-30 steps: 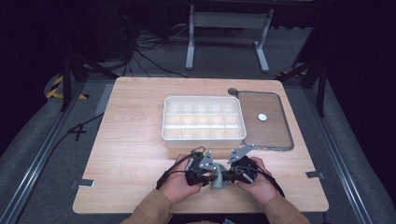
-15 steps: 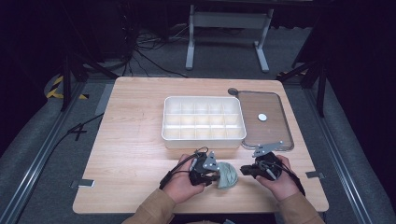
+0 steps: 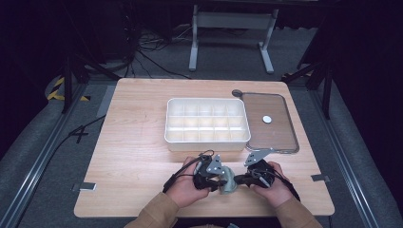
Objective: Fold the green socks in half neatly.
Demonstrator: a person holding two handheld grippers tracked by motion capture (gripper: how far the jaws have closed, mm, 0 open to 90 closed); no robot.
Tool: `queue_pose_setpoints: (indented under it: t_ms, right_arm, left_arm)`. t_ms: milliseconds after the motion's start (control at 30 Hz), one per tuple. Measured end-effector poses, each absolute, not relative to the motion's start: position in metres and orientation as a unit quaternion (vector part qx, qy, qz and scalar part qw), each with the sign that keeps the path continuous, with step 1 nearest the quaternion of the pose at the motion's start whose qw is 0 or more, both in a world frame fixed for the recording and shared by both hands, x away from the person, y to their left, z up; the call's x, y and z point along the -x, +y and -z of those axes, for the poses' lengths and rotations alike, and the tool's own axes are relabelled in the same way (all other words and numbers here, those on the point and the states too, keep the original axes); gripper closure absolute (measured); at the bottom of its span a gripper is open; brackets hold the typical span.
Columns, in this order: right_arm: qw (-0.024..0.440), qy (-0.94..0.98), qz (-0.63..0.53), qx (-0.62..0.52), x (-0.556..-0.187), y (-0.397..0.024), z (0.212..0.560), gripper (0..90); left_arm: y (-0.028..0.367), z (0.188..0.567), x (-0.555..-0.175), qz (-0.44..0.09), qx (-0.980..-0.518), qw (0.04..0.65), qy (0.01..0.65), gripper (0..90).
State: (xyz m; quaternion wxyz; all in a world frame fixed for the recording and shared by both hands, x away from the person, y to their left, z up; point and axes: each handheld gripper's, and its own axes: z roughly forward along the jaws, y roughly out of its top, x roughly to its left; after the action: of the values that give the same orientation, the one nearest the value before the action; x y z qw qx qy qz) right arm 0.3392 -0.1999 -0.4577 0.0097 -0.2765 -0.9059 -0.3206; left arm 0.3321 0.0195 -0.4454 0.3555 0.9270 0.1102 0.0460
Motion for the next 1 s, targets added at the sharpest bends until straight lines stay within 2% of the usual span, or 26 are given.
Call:
queue_pose_setpoints:
  t_ms: [200,433,900,1000]
  right_arm:
    - [0.013,-0.909,0.317,0.272,-0.336,-0.195,0.460,88.4]
    - [0.026,-0.908,0.321,0.268,-0.334,-0.192,0.461,88.6]
    - [0.035,-0.910,0.318,0.264,-0.333,-0.188,0.463,87.8]
    - [0.045,-0.915,0.304,0.262,-0.336,-0.191,0.461,82.1]
  left_arm:
    - [0.012,0.452,-0.334,-0.029,-0.930,0.350,0.112,49.9]
    - [0.010,0.451,-0.333,-0.042,-0.930,0.349,0.110,44.8]
    - [0.006,0.455,-0.331,-0.056,-0.933,0.339,0.104,42.1]
    - [0.007,0.456,-0.330,-0.055,-0.932,0.340,0.115,41.9]
